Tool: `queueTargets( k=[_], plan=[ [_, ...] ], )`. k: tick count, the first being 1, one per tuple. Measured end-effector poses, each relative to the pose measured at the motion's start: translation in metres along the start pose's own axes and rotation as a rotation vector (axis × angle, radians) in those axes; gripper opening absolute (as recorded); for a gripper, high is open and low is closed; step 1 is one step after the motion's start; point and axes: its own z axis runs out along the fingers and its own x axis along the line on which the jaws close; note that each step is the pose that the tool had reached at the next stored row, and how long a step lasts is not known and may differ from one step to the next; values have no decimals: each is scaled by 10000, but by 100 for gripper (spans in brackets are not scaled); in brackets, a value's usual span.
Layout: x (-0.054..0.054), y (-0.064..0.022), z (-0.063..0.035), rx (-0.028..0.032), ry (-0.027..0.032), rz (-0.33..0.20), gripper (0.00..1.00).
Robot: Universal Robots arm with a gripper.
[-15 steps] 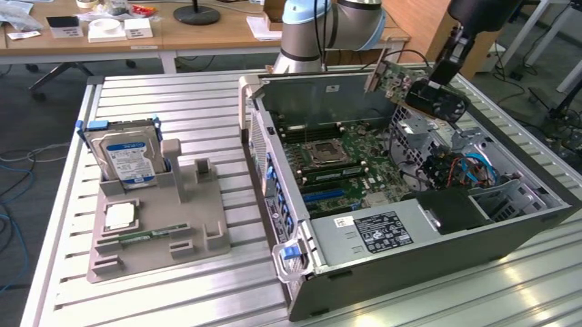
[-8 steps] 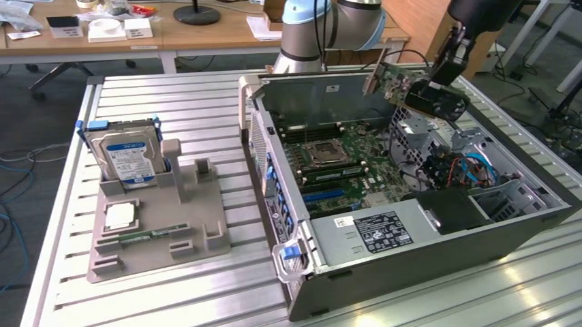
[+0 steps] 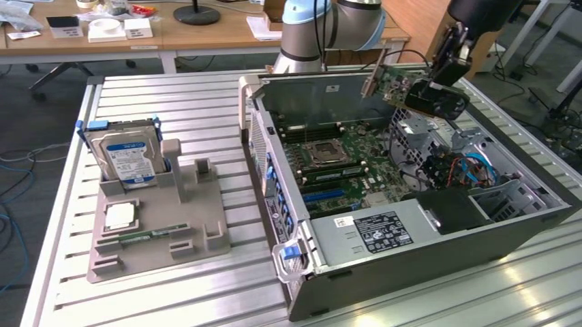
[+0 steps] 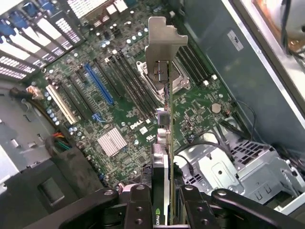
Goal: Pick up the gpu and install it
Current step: 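Insert the gpu into the slot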
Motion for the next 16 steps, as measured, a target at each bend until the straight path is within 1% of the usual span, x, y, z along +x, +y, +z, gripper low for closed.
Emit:
queueTargets(
  k=[11, 12, 16],
  plan=[
    [0, 0, 0, -45, 83, -1218, 27],
    [0, 0, 0, -53, 97, -1432, 27],
    [0, 0, 0, -70, 128, -1870, 27]
  ],
)
